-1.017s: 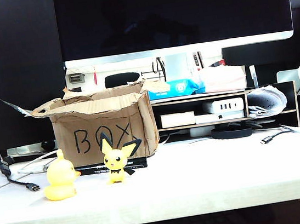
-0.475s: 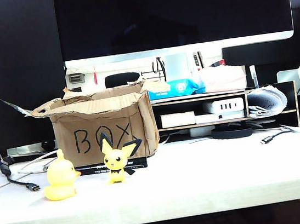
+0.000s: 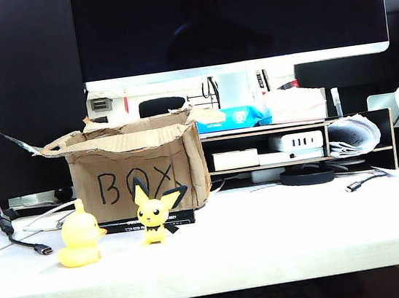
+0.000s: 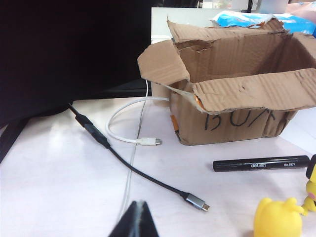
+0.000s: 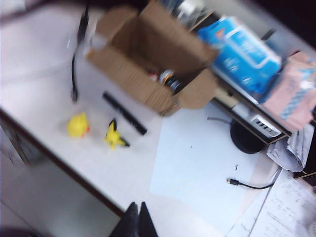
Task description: Put the doll that is least similar in color compared to the others into the paper box.
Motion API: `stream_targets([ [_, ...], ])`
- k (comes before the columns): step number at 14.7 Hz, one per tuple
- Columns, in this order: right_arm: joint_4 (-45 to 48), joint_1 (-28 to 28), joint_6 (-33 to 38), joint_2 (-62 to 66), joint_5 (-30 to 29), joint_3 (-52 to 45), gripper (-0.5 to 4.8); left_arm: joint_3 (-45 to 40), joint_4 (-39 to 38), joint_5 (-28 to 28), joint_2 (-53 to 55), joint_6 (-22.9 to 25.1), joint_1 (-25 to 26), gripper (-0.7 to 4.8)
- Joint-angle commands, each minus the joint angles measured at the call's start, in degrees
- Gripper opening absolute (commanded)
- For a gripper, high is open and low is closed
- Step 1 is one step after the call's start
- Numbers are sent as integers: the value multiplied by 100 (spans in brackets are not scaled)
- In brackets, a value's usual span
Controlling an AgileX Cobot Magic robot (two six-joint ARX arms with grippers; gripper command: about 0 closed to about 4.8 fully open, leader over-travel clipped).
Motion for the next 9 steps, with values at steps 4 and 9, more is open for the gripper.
stream_targets([
  [4,201,-2317,68,-1412,24,28,-5,9,72,0,0,-4,7,-5],
  [9,389,-5956,267,-2293,-223,-444,-5,11,72,-4,0,7,11,-5],
])
